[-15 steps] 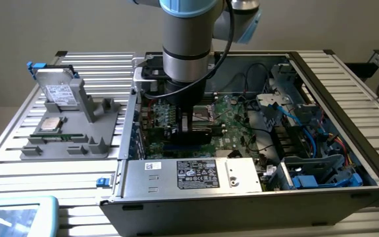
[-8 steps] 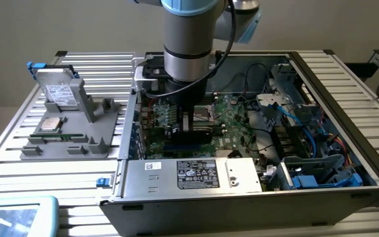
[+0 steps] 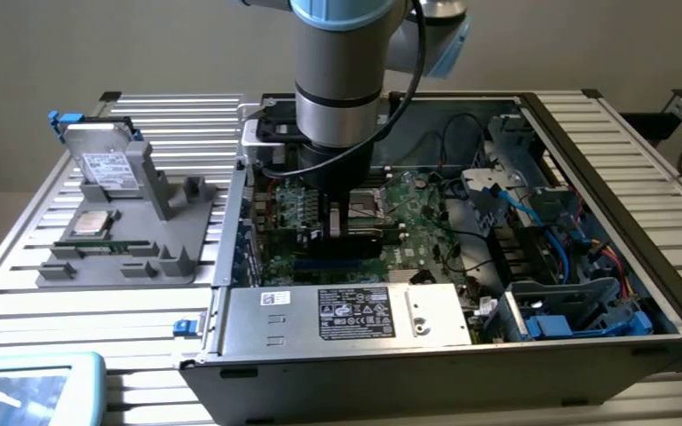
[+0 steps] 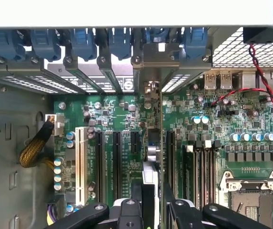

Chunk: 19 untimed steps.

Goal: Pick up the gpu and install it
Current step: 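Insert the gpu into the slot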

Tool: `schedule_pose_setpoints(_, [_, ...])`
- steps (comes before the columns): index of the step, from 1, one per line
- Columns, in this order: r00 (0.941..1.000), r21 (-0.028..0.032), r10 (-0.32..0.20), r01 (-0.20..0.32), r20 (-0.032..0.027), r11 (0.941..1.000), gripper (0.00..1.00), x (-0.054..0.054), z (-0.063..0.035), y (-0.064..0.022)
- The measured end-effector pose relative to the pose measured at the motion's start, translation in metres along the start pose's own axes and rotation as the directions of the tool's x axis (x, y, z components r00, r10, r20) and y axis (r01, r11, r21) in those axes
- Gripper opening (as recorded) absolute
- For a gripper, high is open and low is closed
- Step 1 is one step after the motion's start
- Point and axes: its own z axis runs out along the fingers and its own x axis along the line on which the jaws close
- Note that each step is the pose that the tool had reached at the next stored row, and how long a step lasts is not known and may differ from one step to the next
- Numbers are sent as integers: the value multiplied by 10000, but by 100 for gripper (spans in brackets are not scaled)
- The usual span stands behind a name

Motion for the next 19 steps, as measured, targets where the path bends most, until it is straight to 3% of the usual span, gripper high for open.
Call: schedule_pose_setpoints(19, [10000,-62,0,0,3,10000,27,10,14,1])
